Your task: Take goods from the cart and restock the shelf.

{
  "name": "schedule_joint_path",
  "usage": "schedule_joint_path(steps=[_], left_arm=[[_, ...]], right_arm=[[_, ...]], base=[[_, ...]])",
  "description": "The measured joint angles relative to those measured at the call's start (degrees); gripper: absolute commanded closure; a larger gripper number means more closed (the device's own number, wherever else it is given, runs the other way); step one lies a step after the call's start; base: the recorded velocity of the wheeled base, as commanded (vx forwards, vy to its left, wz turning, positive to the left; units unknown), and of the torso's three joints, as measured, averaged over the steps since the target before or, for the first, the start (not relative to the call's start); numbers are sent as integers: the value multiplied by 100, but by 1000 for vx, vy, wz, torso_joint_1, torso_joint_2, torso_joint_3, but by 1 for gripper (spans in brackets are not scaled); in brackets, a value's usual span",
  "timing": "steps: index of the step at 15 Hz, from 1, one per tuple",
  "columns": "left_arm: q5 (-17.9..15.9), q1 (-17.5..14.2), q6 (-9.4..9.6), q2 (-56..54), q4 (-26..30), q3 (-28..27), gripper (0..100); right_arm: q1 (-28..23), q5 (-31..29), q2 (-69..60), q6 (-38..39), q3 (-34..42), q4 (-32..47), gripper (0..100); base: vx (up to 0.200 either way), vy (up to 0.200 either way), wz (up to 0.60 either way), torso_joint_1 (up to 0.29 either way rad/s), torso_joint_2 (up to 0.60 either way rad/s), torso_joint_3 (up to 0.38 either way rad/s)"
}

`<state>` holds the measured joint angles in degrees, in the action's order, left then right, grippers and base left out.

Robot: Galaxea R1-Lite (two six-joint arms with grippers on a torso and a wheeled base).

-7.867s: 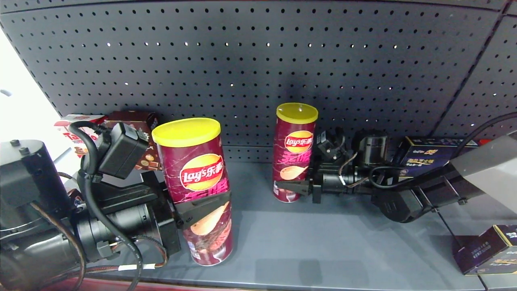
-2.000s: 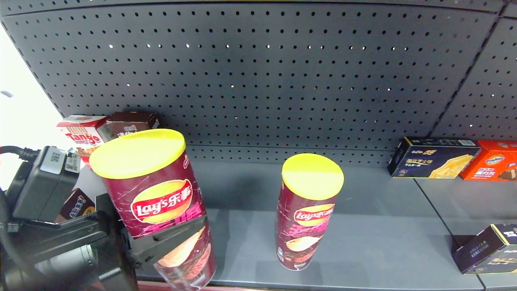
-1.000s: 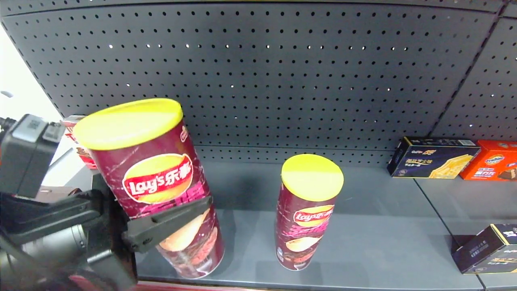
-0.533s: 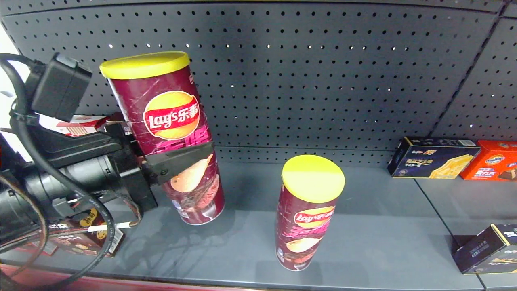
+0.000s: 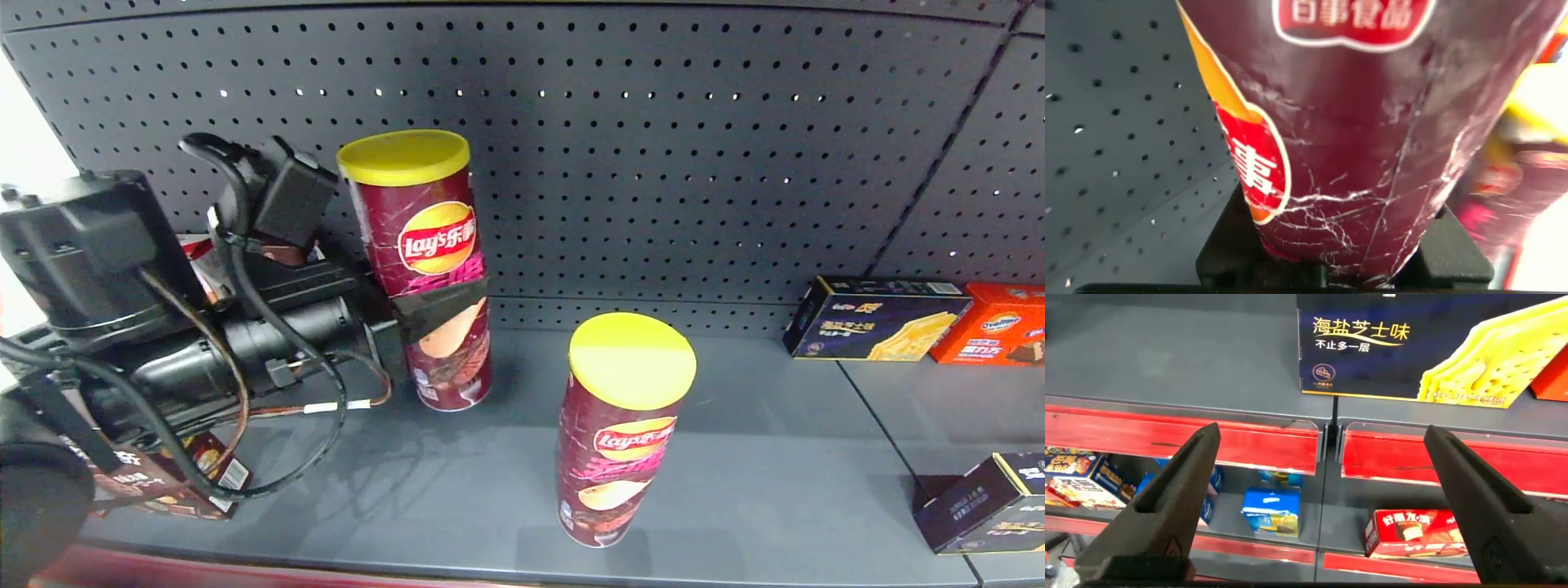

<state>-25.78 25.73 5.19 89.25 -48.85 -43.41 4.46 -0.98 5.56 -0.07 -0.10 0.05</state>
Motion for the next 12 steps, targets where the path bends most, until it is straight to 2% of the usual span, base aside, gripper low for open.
schedule_joint_path(steps=[2,8,12], left_arm=[[-32,41,77,446,-66,-289,100],[-38,168,63,1546,174,-1585,100],[-77,213,66,1958,445,-2075,100]], right_arm=[[-2,2,0,0,0,2,0],[0,0,4,0,0,2,0],[-2,0,6,0,0,2,0]], base=[[0,0,0,0,0,0],[0,0,0,0,0,0],[0,0,0,0,0,0]])
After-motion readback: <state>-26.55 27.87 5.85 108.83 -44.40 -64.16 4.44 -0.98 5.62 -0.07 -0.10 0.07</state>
